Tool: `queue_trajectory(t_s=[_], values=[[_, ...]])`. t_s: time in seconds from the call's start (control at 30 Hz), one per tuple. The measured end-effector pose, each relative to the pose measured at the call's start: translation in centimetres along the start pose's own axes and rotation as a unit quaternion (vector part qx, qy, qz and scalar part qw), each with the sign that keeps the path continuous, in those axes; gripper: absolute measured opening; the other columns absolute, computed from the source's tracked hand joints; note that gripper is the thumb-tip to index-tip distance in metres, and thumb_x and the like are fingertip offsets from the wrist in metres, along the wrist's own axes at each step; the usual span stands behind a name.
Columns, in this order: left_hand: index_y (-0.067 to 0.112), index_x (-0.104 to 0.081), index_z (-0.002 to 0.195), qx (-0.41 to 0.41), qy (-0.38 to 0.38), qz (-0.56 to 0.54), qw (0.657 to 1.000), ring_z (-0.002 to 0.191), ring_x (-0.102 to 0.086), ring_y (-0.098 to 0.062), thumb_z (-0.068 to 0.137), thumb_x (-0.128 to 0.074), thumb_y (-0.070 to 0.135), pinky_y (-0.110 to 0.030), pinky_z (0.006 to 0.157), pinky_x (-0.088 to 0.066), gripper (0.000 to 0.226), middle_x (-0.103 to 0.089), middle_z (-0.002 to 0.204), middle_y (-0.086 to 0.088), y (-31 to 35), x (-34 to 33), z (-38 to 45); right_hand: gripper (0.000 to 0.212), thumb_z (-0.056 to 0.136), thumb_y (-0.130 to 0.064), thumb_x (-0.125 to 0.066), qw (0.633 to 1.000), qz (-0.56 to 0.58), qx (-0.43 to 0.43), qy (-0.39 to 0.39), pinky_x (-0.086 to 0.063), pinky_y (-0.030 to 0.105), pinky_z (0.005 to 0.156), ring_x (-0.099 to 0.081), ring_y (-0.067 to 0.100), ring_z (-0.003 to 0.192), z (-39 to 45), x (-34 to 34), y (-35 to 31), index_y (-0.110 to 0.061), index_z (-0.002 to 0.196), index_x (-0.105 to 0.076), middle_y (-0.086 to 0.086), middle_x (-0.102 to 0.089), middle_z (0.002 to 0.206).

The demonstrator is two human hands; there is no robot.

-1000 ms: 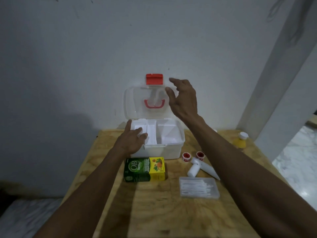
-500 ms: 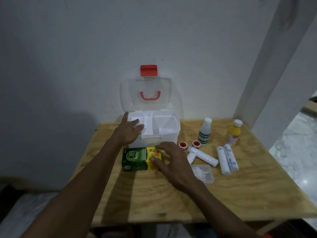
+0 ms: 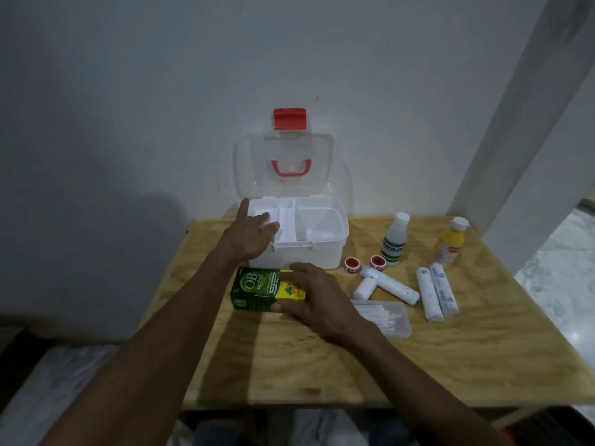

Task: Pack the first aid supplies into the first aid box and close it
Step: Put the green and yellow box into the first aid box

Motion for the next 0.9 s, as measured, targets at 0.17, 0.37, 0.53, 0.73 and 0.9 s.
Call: queue_trajectory(t_s=[0.17, 0.37, 0.53, 0.73, 0.9], values=[[0.016, -0.048, 0.142, 0.006, -0.008, -0.008, 1.000, 0.142, -0.032, -0.028, 0.089, -0.038, 0.062, -0.049, 0.114, -0.030, 0.071, -0.008, 0.162, 0.002, -0.1, 0.2, -0.4, 0.054, 0.078, -0.042, -0.076, 0.999, 0.040, -0.009, -0.009, -0.047, 0.031, 0.094, -0.051, 0.010, 0.111, 0.1, 0.3, -0.2, -0.026, 0.128, -0.063, -0.005, -0.057, 0.126], [0.018, -0.042, 0.146, 0.008, -0.015, 0.006, 1.000, 0.147, -0.023, -0.026, 0.097, -0.038, 0.053, -0.045, 0.118, -0.024, 0.061, 0.005, 0.165, 0.000, 0.2, 0.1, -0.5, 0.053, 0.076, -0.039, -0.079, 0.996, 0.089, -0.023, -0.001, -0.040, 0.005, 0.088, -0.051, -0.002, 0.112, -2.0, 4.7, -0.1, -0.030, 0.125, -0.065, -0.016, -0.054, 0.128], [0.017, -0.050, 0.140, -0.015, -0.007, 0.004, 1.000, 0.140, -0.034, -0.032, 0.080, -0.024, 0.073, -0.050, 0.110, -0.035, 0.086, -0.013, 0.160, -0.007, 0.2, 0.5, -0.4, 0.056, 0.072, -0.048, -0.075, 0.998, 0.052, 0.006, 0.047, -0.048, 0.020, 0.093, -0.058, 0.004, 0.112, -1.3, 12.2, -0.8, -0.028, 0.124, -0.067, -0.010, -0.060, 0.124], [0.017, -0.042, 0.146, -0.008, -0.016, 0.019, 1.000, 0.149, -0.016, -0.027, 0.099, -0.037, 0.049, -0.042, 0.115, -0.022, 0.056, 0.005, 0.164, -0.004, 0.8, 0.3, -0.7, 0.054, 0.078, -0.043, -0.076, 0.994, -0.078, -0.003, 0.073, -0.051, 0.037, 0.091, -0.060, 0.015, 0.106, 4.1, 18.2, 1.0, -0.021, 0.126, -0.066, 0.000, -0.062, 0.124], [0.018, -0.039, 0.148, 0.001, -0.016, 0.016, 1.000, 0.149, -0.019, -0.026, 0.098, -0.036, 0.052, -0.043, 0.115, -0.023, 0.060, 0.008, 0.164, -0.002, 0.3, 0.1, -0.5, 0.056, 0.078, -0.042, -0.077, 0.985, -0.171, -0.014, 0.015, -0.039, 0.022, 0.075, -0.055, 0.015, 0.099, 8.8, 17.5, 2.8, -0.017, 0.127, -0.064, 0.005, -0.063, 0.120]])
Point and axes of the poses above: each hand's wrist, its own z-axis towards the middle knuckle, its own x-axis out of the back of the hand, y = z × x, the point moved 8 cm from there along z, towards the middle knuckle
